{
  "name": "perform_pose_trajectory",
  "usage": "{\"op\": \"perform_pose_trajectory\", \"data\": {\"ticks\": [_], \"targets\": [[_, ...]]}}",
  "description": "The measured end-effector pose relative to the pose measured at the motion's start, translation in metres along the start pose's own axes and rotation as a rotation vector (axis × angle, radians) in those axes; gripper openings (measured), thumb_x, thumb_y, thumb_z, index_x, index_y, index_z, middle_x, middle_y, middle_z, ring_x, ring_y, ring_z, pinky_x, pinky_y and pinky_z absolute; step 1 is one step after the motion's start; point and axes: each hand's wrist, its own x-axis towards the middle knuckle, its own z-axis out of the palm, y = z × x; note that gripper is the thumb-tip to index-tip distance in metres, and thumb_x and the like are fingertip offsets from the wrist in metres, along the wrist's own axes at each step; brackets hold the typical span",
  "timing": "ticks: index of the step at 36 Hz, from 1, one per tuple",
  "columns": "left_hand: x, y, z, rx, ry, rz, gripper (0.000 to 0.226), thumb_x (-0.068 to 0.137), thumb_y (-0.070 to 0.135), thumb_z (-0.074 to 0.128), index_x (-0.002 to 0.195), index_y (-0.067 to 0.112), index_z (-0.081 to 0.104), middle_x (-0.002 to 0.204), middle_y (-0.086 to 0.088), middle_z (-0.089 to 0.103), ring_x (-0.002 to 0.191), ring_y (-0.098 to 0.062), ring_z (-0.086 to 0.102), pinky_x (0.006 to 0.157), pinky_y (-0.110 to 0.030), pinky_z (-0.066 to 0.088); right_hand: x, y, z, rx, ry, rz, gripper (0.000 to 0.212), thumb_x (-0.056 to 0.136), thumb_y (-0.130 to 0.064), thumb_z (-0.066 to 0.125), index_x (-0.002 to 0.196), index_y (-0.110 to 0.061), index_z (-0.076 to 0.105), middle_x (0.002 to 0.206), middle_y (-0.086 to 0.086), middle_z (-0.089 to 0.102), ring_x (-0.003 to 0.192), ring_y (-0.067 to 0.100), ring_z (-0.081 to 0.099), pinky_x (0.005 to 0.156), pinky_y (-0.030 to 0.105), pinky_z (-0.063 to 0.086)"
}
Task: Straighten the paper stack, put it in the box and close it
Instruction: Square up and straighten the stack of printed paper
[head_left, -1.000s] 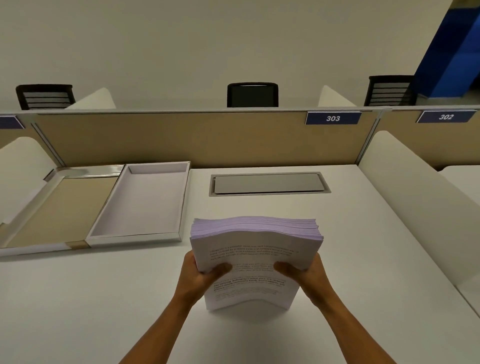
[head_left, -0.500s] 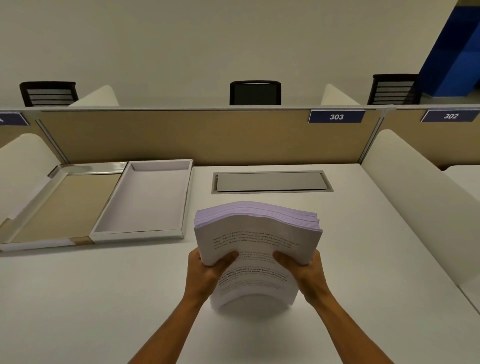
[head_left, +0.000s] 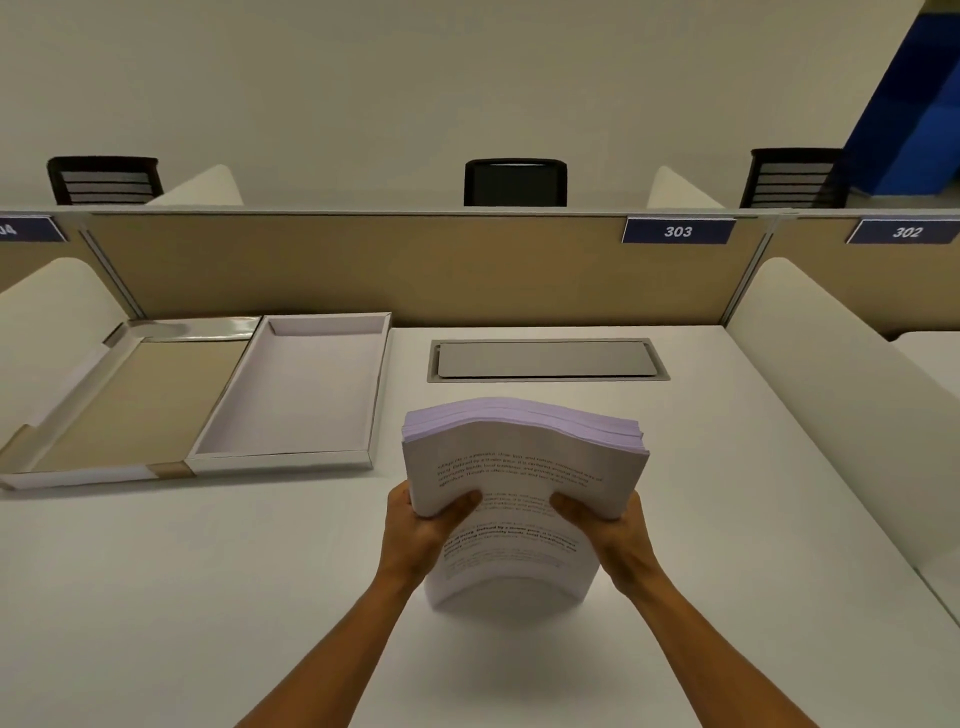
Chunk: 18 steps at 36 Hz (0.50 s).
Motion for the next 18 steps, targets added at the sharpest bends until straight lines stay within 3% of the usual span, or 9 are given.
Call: {"op": "perform_pose_trajectory", "data": {"ticks": [8,11,15,18], "targets": [[0.007,0.007,-0.002,-0.013,-0.015,0.023,0.051,0.068,0.022,0.077,0.117,0.012,0.068,0.103,-0.003,0.074,0.089,-0.025,0.072,0.069,-0.035,0.064,0.006,-0.007,-0.004,-0.018,0.007,-0.028,0.051,0.071,-0.017,0.072,0.097,-0.061,0.070,0.098,-0.018,0.076,0.095,0.017,0.073,0.068,0.030,0.063],[0.002,0.000,-0.003,0.000,-0.036,-0.004,0.044,0.068,0.023,0.077,0.111,0.021,0.068,0.100,0.001,0.074,0.091,-0.023,0.072,0.069,-0.035,0.065,0.002,0.001,-0.004,-0.029,0.002,-0.011,0.050,0.072,-0.016,0.072,0.098,-0.059,0.071,0.100,-0.014,0.077,0.097,0.019,0.073,0.071,0.036,0.064],[-0.002,-0.007,-0.005,-0.018,-0.026,-0.041,0.043,0.067,0.023,0.077,0.108,0.029,0.066,0.092,0.017,0.076,0.094,-0.015,0.072,0.070,-0.031,0.064,0.001,0.005,-0.001,-0.035,-0.024,0.015,0.050,0.072,-0.016,0.072,0.094,-0.060,0.071,0.097,-0.017,0.077,0.095,0.016,0.073,0.066,0.028,0.062],[-0.003,-0.006,-0.006,-0.012,-0.050,-0.032,0.043,0.068,0.022,0.077,0.110,0.031,0.068,0.096,0.017,0.075,0.097,-0.016,0.071,0.070,-0.031,0.064,0.001,0.005,-0.002,-0.040,-0.022,0.020,0.051,0.072,-0.016,0.072,0.095,-0.062,0.070,0.098,-0.019,0.076,0.096,0.015,0.073,0.066,0.027,0.062]]}}
